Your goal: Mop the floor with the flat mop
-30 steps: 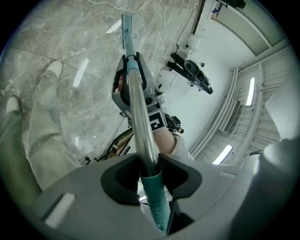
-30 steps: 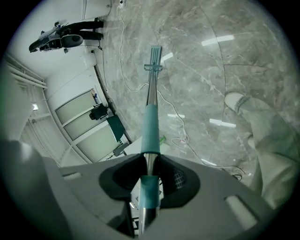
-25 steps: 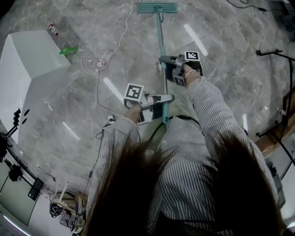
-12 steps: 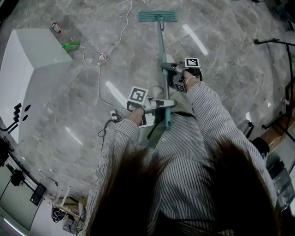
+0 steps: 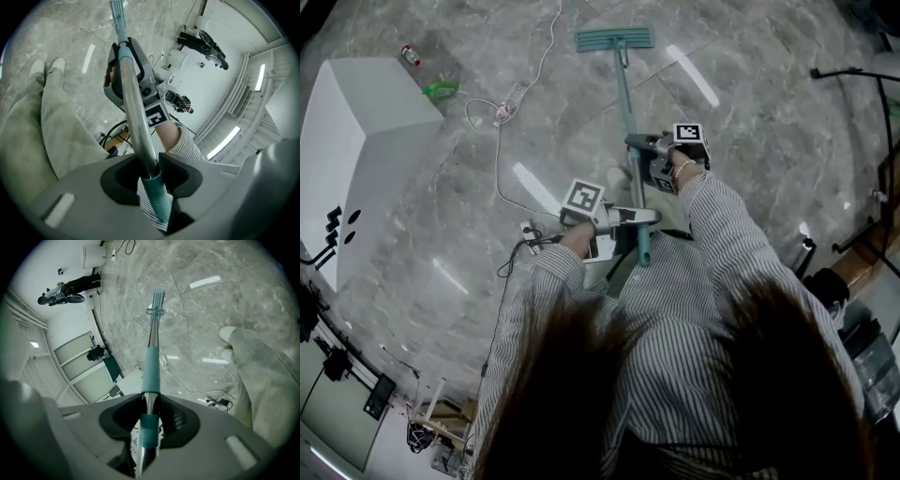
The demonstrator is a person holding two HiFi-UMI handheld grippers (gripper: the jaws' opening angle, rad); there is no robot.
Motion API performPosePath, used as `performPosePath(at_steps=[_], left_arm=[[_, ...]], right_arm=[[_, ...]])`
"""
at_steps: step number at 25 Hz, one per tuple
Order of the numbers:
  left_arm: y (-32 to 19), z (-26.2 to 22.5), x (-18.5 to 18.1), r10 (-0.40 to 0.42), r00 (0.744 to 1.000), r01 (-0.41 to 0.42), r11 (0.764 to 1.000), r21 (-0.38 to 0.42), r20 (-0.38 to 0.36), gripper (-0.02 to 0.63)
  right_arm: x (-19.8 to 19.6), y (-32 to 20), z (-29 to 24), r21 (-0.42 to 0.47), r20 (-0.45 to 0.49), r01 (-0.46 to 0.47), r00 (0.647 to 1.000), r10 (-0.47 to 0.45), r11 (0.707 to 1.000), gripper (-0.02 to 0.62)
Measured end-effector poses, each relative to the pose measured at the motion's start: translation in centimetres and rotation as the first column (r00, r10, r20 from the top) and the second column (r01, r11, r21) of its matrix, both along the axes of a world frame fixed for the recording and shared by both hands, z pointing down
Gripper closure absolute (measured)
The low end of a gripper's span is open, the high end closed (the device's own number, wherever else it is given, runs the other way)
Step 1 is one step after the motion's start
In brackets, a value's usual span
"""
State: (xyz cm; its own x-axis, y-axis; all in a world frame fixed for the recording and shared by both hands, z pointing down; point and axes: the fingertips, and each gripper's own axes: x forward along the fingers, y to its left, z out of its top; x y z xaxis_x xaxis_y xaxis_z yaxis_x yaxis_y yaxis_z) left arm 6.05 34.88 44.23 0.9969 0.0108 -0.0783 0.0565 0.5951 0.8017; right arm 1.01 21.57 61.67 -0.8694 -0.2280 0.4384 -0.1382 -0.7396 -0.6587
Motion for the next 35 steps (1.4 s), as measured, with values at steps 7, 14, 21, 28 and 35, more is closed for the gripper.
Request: performPosePath(at_steps=[7, 14, 21, 28, 35], left_arm=[[0.70, 0.77, 0.02, -0.005, 1.000, 0.005, 1.000, -0.018, 0.000, 0.489], [0.64, 0.81, -0.01, -0.019, 1.000, 0.019, 1.000, -0.016, -0.005, 0.489], [0.51, 0.61, 0.00, -0.025, 0.999, 0.025, 1.000, -0.011, -0.020, 0.488], [0.49, 0.53, 0.08, -0.007, 0.999, 0.007, 1.000, -0.001, -0.035, 0.487], [0.39, 0.25, 0.09, -0.002, 0.999, 0.003, 1.000, 0.014, -0.051, 0.485]], right_arm=[[-0.08, 0.94, 0.98, -0.021, 0.008, 0.011, 1.000, -0.011, 1.000, 0.486], [-0.13, 0.99, 0.88, -0.022, 0.003, 0.018, 1.000, -0.018, 1.000, 0.486], [-0.16, 0.88, 0.74, -0.020, -0.003, 0.006, 1.000, -0.006, 1.000, 0.486], [0.05, 0.87, 0.83, -0.016, -0.001, -0.023, 1.000, 0.023, 1.000, 0.486], [0.02, 0.73, 0.66, -0.013, 0.007, -0.038, 0.999, 0.038, 0.999, 0.486]])
